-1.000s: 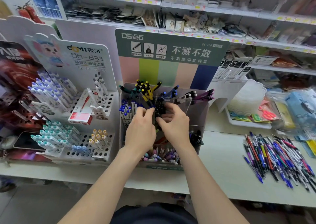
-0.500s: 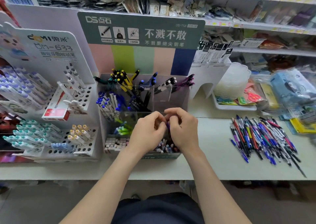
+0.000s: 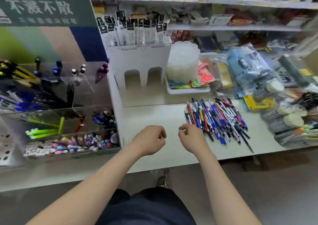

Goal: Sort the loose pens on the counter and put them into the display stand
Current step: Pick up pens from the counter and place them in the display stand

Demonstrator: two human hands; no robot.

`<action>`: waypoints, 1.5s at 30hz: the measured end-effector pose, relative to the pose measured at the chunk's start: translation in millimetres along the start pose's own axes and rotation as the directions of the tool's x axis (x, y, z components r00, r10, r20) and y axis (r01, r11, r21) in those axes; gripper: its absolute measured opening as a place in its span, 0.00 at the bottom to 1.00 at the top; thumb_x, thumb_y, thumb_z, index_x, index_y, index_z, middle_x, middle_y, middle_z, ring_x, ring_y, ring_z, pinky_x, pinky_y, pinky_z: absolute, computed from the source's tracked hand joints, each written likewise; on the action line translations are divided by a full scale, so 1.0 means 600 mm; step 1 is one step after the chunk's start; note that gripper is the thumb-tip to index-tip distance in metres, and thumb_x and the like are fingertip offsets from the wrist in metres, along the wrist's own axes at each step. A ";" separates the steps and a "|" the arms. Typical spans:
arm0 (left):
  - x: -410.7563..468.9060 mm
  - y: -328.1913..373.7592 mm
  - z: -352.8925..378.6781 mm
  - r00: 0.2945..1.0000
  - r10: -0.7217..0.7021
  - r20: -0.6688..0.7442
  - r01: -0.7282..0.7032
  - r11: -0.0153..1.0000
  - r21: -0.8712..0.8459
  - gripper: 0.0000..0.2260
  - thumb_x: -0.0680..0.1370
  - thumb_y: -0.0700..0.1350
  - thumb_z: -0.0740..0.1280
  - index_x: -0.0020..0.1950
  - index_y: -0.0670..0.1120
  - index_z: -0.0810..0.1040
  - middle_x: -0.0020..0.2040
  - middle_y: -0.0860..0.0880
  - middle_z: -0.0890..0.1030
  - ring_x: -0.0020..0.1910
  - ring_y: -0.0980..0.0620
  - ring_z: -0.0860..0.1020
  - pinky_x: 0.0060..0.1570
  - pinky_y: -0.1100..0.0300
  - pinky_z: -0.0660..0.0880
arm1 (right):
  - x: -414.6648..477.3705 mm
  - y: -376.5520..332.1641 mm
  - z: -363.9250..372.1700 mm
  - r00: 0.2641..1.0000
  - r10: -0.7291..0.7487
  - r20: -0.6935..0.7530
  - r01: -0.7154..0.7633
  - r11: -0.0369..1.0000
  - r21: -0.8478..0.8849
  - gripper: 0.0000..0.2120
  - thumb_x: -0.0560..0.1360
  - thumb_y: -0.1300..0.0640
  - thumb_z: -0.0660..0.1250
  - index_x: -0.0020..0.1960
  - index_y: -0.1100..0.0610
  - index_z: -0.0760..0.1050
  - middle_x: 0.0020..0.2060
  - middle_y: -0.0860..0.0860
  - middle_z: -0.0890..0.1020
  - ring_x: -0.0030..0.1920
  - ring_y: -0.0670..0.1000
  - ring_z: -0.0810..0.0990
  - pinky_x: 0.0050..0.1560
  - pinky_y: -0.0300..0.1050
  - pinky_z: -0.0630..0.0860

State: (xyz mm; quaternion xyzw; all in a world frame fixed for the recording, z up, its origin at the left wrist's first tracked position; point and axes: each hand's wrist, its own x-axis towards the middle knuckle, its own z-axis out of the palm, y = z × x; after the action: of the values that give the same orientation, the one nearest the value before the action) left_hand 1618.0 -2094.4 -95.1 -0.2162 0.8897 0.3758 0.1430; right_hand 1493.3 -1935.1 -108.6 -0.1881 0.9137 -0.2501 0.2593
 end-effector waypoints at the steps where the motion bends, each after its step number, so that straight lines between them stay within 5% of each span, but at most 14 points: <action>1: 0.018 0.013 0.020 0.999 -0.031 0.004 0.032 0.999 -0.028 0.09 0.79 0.48 0.64 0.56 0.53 0.81 0.53 0.56 0.82 0.52 0.52 0.81 0.56 0.51 0.81 | 0.011 0.032 -0.007 0.998 0.027 -0.047 -0.028 0.999 -0.019 0.12 0.84 0.54 0.64 0.63 0.55 0.81 0.44 0.49 0.83 0.42 0.46 0.80 0.40 0.45 0.76; 4: 0.068 0.051 0.081 0.993 -0.116 0.034 0.119 0.985 -0.124 0.08 0.79 0.46 0.67 0.56 0.50 0.82 0.52 0.54 0.82 0.52 0.51 0.81 0.53 0.54 0.80 | 0.041 0.118 -0.019 0.988 0.087 -0.130 -0.102 0.988 -0.113 0.10 0.84 0.56 0.64 0.56 0.58 0.84 0.41 0.52 0.84 0.40 0.52 0.81 0.44 0.51 0.83; 8: 0.128 0.080 0.157 0.967 -0.237 0.093 0.254 0.927 -0.275 0.12 0.81 0.46 0.67 0.64 0.48 0.81 0.58 0.49 0.80 0.54 0.48 0.80 0.49 0.56 0.77 | 0.066 0.185 -0.006 0.993 0.082 -0.085 -0.100 0.967 -0.236 0.09 0.84 0.54 0.66 0.52 0.58 0.82 0.46 0.56 0.83 0.46 0.55 0.76 0.42 0.48 0.73; 15: 0.184 0.082 0.224 0.872 -0.441 0.211 0.486 0.741 -0.463 0.19 0.81 0.45 0.65 0.72 0.46 0.73 0.57 0.47 0.79 0.54 0.44 0.80 0.53 0.52 0.78 | 0.085 0.211 0.023 0.999 0.032 0.000 -0.030 0.933 -0.360 0.08 0.82 0.62 0.64 0.44 0.58 0.72 0.43 0.56 0.77 0.44 0.60 0.78 0.40 0.48 0.69; 19: 0.213 0.062 0.239 0.851 -0.494 0.176 0.505 0.681 -0.531 0.22 0.78 0.45 0.63 0.73 0.49 0.72 0.61 0.45 0.80 0.63 0.39 0.81 0.62 0.44 0.80 | 0.099 0.210 0.044 1.000 -0.010 -0.008 0.008 0.962 -0.273 0.12 0.81 0.60 0.65 0.39 0.57 0.70 0.37 0.54 0.76 0.39 0.59 0.76 0.36 0.48 0.66; 23: 0.234 0.078 0.228 0.881 -0.455 0.131 0.439 0.680 -0.588 0.26 0.80 0.34 0.61 0.78 0.48 0.68 0.65 0.46 0.77 0.65 0.39 0.80 0.62 0.43 0.80 | 0.113 0.208 0.051 0.992 -0.123 -0.016 0.117 0.969 -0.218 0.12 0.83 0.48 0.67 0.48 0.55 0.82 0.40 0.52 0.84 0.42 0.56 0.82 0.38 0.50 0.77; 27: 0.263 0.096 0.215 0.914 -0.393 0.103 0.357 0.655 -0.666 0.20 0.77 0.30 0.60 0.58 0.53 0.76 0.56 0.53 0.79 0.52 0.46 0.79 0.38 0.58 0.72 | 0.134 0.197 0.035 0.943 -0.163 -0.289 0.148 0.986 -0.073 0.11 0.83 0.54 0.67 0.61 0.59 0.80 0.50 0.54 0.83 0.46 0.55 0.82 0.42 0.48 0.78; 35: 0.288 0.072 0.188 0.857 -0.515 0.004 0.350 0.576 -0.739 0.18 0.81 0.34 0.58 0.65 0.49 0.78 0.57 0.50 0.80 0.51 0.50 0.76 0.54 0.56 0.71 | 0.185 0.156 0.074 0.965 -0.089 -0.248 -0.029 0.899 -0.437 0.27 0.80 0.44 0.70 0.68 0.63 0.72 0.59 0.59 0.78 0.56 0.58 0.75 0.55 0.51 0.73; 40: 0.286 0.057 0.172 0.857 -0.513 0.039 0.365 0.551 -0.750 0.08 0.85 0.42 0.64 0.56 0.52 0.82 0.49 0.56 0.82 0.45 0.56 0.76 0.49 0.58 0.72 | 0.196 0.140 0.110 0.957 -0.130 -0.259 -0.003 0.889 -0.457 0.24 0.79 0.54 0.71 0.70 0.64 0.71 0.56 0.59 0.78 0.54 0.59 0.76 0.54 0.52 0.74; 45: 0.282 0.038 0.155 0.847 -0.516 0.125 0.436 0.541 -0.719 0.18 0.85 0.45 0.60 0.75 0.47 0.74 0.62 0.50 0.84 0.54 0.52 0.80 0.51 0.58 0.72 | 0.198 0.121 0.110 0.989 -0.070 -0.131 0.010 0.911 -0.413 0.45 0.76 0.36 0.69 0.78 0.67 0.60 0.66 0.63 0.72 0.65 0.63 0.72 0.64 0.55 0.72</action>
State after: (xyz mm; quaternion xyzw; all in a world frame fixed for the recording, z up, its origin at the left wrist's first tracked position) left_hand 1469.1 -2059.3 -214.6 -0.5068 0.5798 0.6306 0.0969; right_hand 1420.7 -1956.7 -242.9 -0.2387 0.9580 -0.0702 0.1425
